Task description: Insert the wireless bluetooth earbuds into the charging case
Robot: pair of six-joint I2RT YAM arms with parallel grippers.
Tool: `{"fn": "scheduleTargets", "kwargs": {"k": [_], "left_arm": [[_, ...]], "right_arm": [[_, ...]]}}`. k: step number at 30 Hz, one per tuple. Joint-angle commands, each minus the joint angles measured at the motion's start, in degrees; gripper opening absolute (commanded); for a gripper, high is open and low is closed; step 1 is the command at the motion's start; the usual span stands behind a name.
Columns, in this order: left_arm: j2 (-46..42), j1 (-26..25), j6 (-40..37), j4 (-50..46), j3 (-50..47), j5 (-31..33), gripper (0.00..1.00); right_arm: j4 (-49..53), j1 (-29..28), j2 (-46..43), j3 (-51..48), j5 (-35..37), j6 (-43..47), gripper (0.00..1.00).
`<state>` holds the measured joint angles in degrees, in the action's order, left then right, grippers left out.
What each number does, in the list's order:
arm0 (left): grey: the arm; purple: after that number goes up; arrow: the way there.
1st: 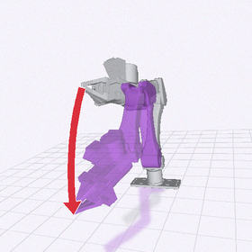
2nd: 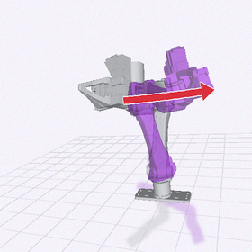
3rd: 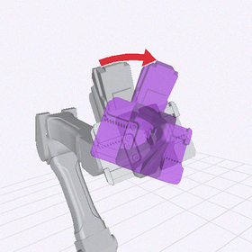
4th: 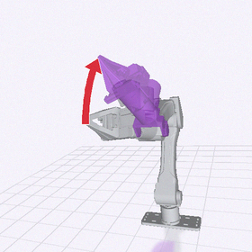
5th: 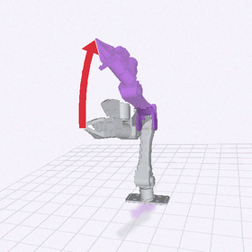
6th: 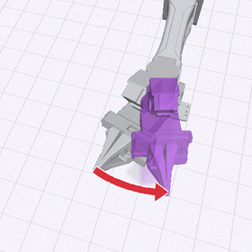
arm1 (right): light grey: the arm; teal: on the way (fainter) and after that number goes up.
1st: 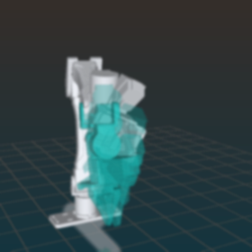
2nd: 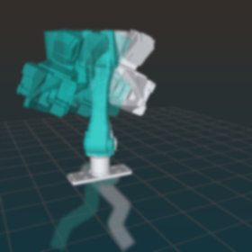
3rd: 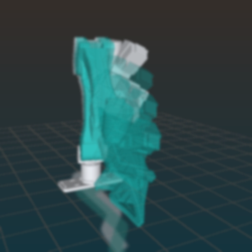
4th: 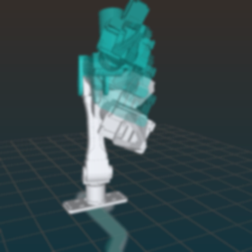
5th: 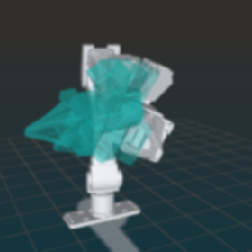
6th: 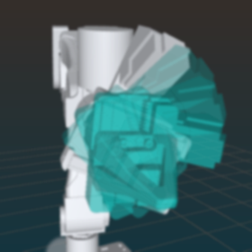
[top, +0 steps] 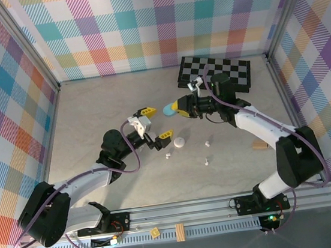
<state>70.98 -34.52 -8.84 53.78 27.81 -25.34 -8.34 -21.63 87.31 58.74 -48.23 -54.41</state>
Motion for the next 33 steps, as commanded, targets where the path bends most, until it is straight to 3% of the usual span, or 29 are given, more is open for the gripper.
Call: {"fn": "scheduleTargets", "kwargs": {"k": [1,10,19,27,33], "left_arm": [[-2.2,-0.6,0.2,-3.1,-1.9,2.1,1.0],[-8.2,-0.6,0.2,-10.8,-5.1,5.6,1.0],[-10.1,-0.6,-0.9,-26.4,-2.1,15.3,1.0],[-5.4,-0.5,-4.9,-46.6,8.2,25.2,1.0],[1.9,-0.4,-7.1,-61.0,17.6,33.3,1.0]], "right_arm": [[5.1,2.5,5.9,3.4,3.4,8.4,0.22],[7.0,5.1,26.2,14.5,8.4,14.2,0.23],[11.9,5.3,36.3,21.7,15.0,17.2,0.27],[17.8,6.1,32.1,21.7,20.7,21.7,0.59],[21.8,6.6,23.7,17.8,25.3,26.4,0.74]]}}
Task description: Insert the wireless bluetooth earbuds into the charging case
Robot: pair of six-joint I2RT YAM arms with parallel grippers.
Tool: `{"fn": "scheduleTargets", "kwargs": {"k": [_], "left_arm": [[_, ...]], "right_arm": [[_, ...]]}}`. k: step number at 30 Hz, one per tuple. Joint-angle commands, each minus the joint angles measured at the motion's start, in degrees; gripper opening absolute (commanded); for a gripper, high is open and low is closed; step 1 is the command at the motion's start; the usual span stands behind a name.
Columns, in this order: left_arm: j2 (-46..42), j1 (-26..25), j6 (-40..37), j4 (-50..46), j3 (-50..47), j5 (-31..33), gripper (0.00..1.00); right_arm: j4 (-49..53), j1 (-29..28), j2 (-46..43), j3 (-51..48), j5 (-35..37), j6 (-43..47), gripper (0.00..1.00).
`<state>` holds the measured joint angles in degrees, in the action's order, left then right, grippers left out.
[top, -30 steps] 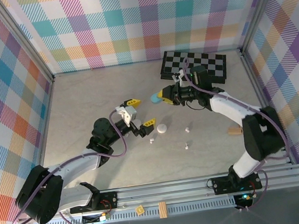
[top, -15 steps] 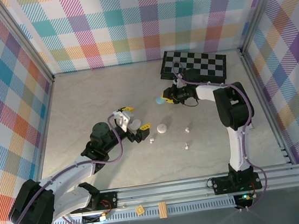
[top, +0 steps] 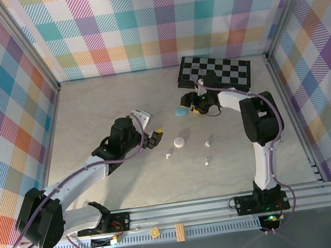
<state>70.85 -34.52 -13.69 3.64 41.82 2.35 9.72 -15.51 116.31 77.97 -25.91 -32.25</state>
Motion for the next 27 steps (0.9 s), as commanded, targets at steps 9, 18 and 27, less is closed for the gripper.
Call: {"fn": "scheduleTargets", "kwargs": {"k": [9,18,27], "left_arm": [[13.8,1.7,-3.1,-25.8,14.3,6.3,0.96],[23.8,3.3,-2.9,-30.9,19.8,1.6,0.86],[30.0,3.9,-3.3,-31.9,22.2,1.5,0.8]], "right_arm": [[5.5,0.6,-16.9,-9.7,5.4,7.5,0.81],[6.0,0.8,-20.8,-12.0,5.8,7.7,0.81],[5.9,0.9,-21.1,-12.6,5.6,7.6,0.81]]}}
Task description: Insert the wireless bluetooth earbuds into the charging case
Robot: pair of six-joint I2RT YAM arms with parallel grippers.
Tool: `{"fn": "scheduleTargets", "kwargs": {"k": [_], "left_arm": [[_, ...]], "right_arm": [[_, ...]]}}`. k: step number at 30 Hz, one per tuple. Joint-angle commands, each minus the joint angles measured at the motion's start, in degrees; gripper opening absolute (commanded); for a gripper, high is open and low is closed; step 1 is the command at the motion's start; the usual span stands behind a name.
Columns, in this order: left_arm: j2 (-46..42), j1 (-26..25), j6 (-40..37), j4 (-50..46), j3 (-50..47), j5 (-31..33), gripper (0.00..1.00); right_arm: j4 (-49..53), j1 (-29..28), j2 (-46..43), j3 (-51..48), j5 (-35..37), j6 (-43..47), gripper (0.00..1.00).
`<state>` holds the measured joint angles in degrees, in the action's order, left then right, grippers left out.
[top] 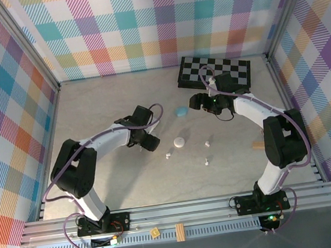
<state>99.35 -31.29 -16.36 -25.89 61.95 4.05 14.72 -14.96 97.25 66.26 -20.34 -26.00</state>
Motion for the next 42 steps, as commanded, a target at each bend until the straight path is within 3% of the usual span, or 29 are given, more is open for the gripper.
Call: {"fn": "scheduleTargets", "kwargs": {"k": [1,17,25,33,42], "left_arm": [[2.0,0.8,-0.8,-2.3,2.2,-0.1,0.79],[5.8,1.0,-1.1,-0.8,3.8,-2.1,0.43],[0.0,1.1,0.2,2.7,0.9,-4.1,0.41],[-13.1,0.9,-3.9,22.7,-9.9,-21.0,0.39],[-21.4,-1.6,-7.2,34.8,-15.7,-27.7,0.38]], "right_arm": [[0.9,0.3,-2.2,-0.9,0.0,1.4,0.81],[1.6,0.4,-3.4,-1.4,-0.4,1.5,0.81],[3.0,0.4,-8.4,-3.2,-5.3,0.6,0.81],[1.9,0.2,-13.5,-7.2,-20.3,-5.9,0.79],[0.5,-4.1,-16.1,-8.0,-24.2,-8.9,0.79]]}}
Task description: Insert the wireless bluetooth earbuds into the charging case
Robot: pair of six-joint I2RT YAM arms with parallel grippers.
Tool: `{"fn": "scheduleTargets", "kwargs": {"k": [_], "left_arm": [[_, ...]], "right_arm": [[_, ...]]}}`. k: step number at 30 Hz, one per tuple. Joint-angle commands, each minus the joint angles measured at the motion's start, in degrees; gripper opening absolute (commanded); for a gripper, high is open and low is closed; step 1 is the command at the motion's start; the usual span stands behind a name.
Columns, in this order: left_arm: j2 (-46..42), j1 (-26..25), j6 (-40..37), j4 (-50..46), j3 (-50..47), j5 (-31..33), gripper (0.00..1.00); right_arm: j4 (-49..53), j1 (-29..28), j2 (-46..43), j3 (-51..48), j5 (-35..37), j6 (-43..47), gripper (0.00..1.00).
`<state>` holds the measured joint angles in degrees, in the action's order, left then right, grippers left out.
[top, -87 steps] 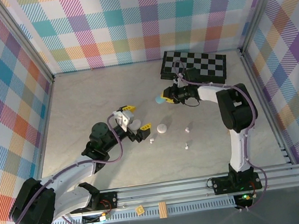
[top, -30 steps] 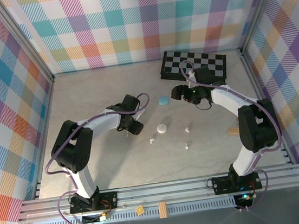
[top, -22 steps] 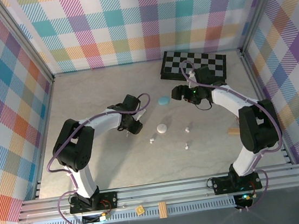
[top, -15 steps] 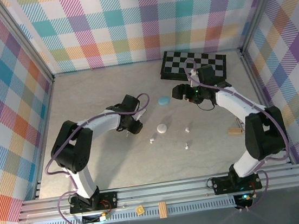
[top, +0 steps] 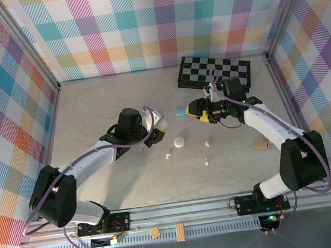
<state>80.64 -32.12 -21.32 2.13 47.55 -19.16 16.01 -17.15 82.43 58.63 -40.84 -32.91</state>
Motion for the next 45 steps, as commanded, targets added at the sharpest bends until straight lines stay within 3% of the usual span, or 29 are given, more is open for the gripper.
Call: {"fn": "scheduleTargets", "kwargs": {"k": [1,11,16,19,23,27,29,32,34,45], "left_arm": [[-3.2,-0.8,-2.4,7.5,-1.7,-4.5,0.38],[-6.1,-1.9,-5.4,7.8,-3.0,-7.5,0.38],[-6.8,-2.2,-6.3,6.5,-2.8,-7.8,0.39],[-7.4,-2.3,-6.5,6.3,-3.0,-8.1,0.39],[-7.8,-2.4,-6.8,6.0,-3.2,-8.4,0.39],[-8.4,-2.4,-7.2,5.9,-3.7,-9.9,0.39],[-8.9,-2.4,-7.3,6.3,-4.2,-10.5,0.4],[-9.2,-2.4,-7.4,6.5,-4.5,-10.8,0.4],[-9.3,-2.4,-7.5,6.3,-4.6,-11.1,0.4],[-9.5,-2.4,-7.3,7.4,-5.1,-9.8,0.44]], "right_arm": [[-0.8,-2.7,-1.2,-0.1,-3.7,-2.2,0.79],[-1.9,-10.5,1.7,3.4,-2.4,-3.8,0.78],[-2.5,-12.7,4.1,5.0,-2.2,-4.1,0.72],[-2.7,-13.0,5.0,5.6,-1.9,-4.4,0.66],[-2.9,-13.1,5.3,5.7,-2.2,-5.2,0.44],[-2.8,-13.1,4.6,5.6,-2.0,-4.9,0.31],[-2.7,-13.1,4.3,5.5,-1.9,-4.5,0.31],[-2.7,-13.1,4.5,5.7,-1.3,-4.7,0.43],[-3.5,-13.1,4.6,5.7,-1.7,-5.3,0.43],[-4.3,-13.1,3.9,5.4,-2.4,-6.1,0.26]]}}
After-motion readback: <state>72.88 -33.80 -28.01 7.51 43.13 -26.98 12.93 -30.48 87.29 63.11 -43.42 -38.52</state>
